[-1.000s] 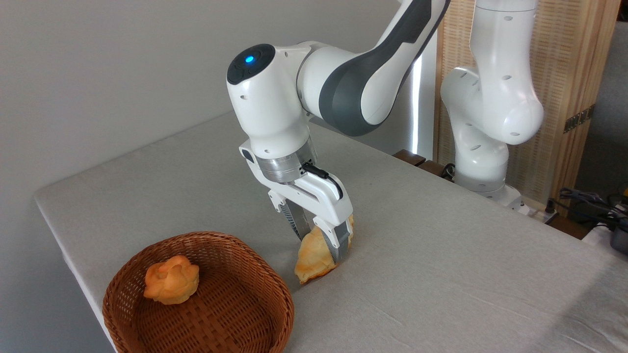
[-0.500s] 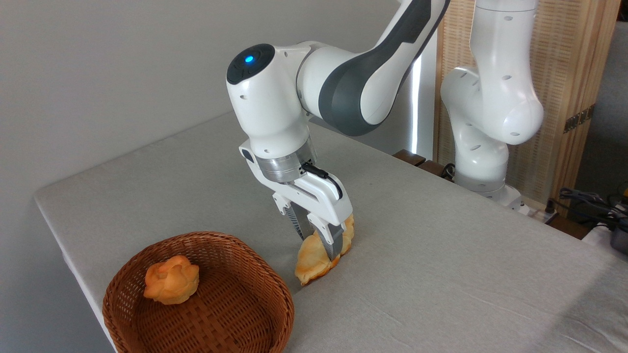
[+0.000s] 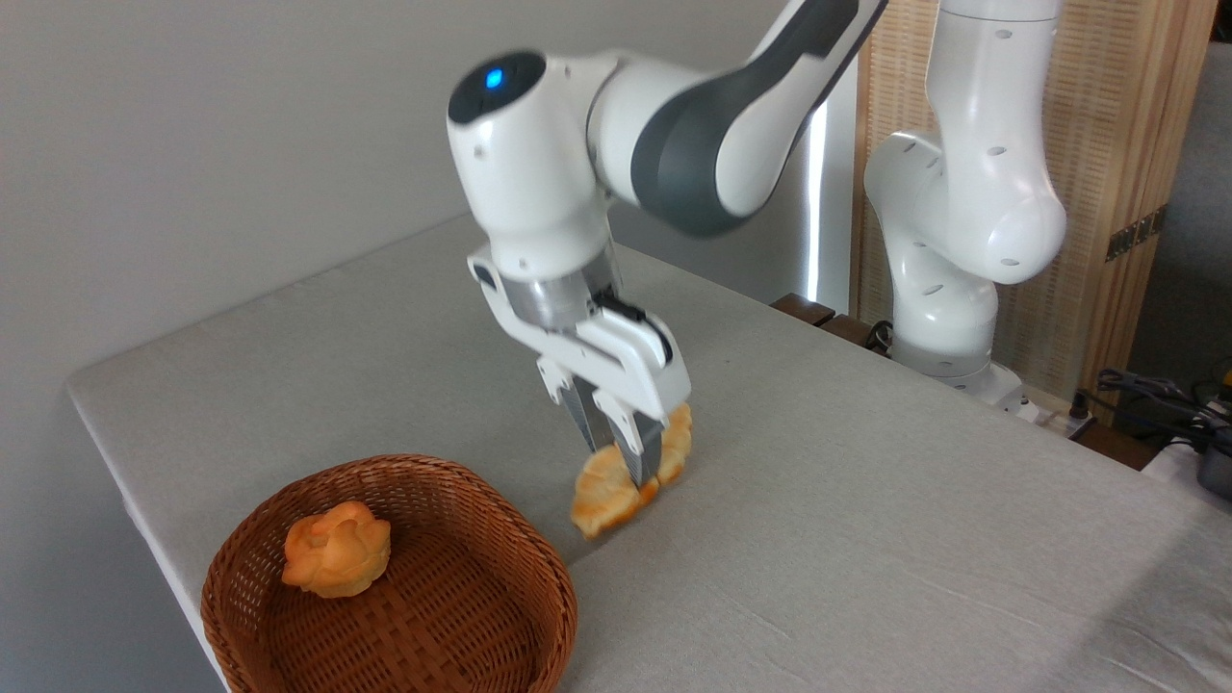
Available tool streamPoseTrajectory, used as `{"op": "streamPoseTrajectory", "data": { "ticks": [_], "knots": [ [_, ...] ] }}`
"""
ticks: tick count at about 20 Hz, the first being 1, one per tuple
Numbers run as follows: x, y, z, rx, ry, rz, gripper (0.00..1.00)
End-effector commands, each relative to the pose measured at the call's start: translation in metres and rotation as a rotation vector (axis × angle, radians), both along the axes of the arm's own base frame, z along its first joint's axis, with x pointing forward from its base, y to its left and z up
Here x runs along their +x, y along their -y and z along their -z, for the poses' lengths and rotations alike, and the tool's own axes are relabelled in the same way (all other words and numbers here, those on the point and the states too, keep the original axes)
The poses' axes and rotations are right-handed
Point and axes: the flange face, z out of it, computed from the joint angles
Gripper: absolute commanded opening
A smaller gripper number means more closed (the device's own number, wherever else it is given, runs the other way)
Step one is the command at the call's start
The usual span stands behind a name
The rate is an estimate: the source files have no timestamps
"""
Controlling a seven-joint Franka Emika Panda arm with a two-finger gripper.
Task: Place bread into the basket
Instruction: 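Lift the oval bread and carry it over the basket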
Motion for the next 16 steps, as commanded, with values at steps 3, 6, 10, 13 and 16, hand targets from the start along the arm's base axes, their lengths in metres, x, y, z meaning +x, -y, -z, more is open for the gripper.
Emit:
{"op": "streamPoseTrajectory", "data": {
  "ticks": [3, 6, 10, 13, 16],
  "knots": [
    [0.011, 0.013, -0.069, -0.008, 0.136, 0.045, 0.49],
    [0.025, 0.017, -0.090, -0.016, 0.244, 0.046, 0.50],
    [0.046, 0.020, -0.096, -0.036, 0.395, 0.025, 0.54],
    [0.062, 0.022, -0.091, -0.039, 0.483, 0.010, 0.54],
    [0.073, 0.021, -0.087, -0.046, 0.540, -0.014, 0.55]
  ]
}}
